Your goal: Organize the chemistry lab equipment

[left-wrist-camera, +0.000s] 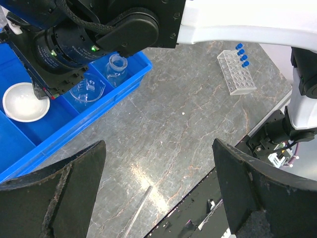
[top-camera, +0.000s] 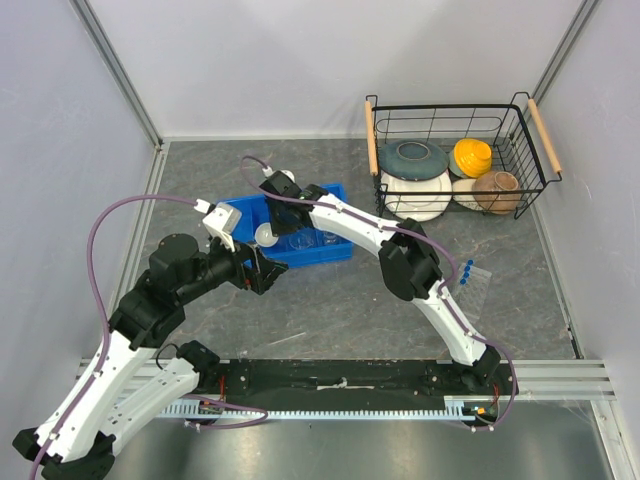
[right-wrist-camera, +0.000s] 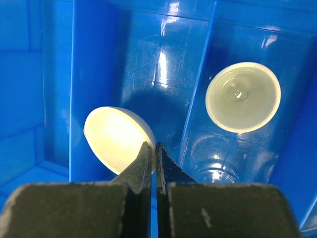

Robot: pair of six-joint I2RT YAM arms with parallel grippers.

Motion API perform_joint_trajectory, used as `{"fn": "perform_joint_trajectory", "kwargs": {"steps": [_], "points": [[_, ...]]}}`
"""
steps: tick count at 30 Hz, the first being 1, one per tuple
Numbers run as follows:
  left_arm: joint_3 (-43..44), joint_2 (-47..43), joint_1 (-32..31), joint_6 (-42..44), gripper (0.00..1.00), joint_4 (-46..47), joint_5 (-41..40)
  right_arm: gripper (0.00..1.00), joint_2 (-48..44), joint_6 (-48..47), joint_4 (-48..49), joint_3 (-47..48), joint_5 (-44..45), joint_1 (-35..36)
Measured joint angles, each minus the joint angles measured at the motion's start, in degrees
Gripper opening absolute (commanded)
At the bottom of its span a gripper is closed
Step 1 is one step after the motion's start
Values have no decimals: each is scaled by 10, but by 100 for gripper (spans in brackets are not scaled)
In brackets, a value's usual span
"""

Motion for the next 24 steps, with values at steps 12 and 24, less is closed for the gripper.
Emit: {"fn": "perform_joint_trajectory", "kwargs": {"steps": [12,24], "points": [[-1,26,0,0,95,0,0,0,0,-147,-11,11,15,9],[-2,33,0,0,95,0,0,0,47,-308,-29,75,-17,14]]}}
